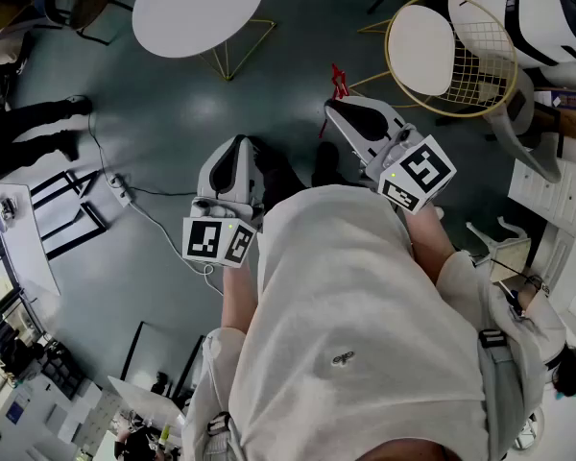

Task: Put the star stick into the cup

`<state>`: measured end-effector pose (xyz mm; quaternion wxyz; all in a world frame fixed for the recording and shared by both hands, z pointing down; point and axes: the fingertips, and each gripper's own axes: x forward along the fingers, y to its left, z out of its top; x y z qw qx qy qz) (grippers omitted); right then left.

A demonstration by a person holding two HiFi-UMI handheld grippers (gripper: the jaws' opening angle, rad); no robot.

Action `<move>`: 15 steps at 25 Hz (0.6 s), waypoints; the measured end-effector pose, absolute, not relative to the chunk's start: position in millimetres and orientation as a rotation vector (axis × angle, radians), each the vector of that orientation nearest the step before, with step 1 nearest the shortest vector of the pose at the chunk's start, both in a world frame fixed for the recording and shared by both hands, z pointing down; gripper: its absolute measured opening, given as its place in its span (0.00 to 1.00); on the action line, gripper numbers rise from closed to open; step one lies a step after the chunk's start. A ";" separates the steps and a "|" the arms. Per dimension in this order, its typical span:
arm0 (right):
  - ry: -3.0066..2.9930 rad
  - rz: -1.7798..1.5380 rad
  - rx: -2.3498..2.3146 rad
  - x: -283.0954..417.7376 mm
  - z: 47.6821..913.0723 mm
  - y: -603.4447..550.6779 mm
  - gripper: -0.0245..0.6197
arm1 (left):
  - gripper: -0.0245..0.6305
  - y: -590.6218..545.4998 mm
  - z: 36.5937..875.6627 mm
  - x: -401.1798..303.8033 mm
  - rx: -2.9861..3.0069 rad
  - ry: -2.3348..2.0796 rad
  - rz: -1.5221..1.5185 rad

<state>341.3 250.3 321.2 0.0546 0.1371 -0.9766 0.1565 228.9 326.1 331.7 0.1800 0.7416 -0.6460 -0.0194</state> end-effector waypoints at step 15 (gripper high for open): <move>-2.967 0.502 0.477 328.1 319.9 232.8 0.06 | 0.05 308.0 332.2 211.9 2.109 -1.784 -0.050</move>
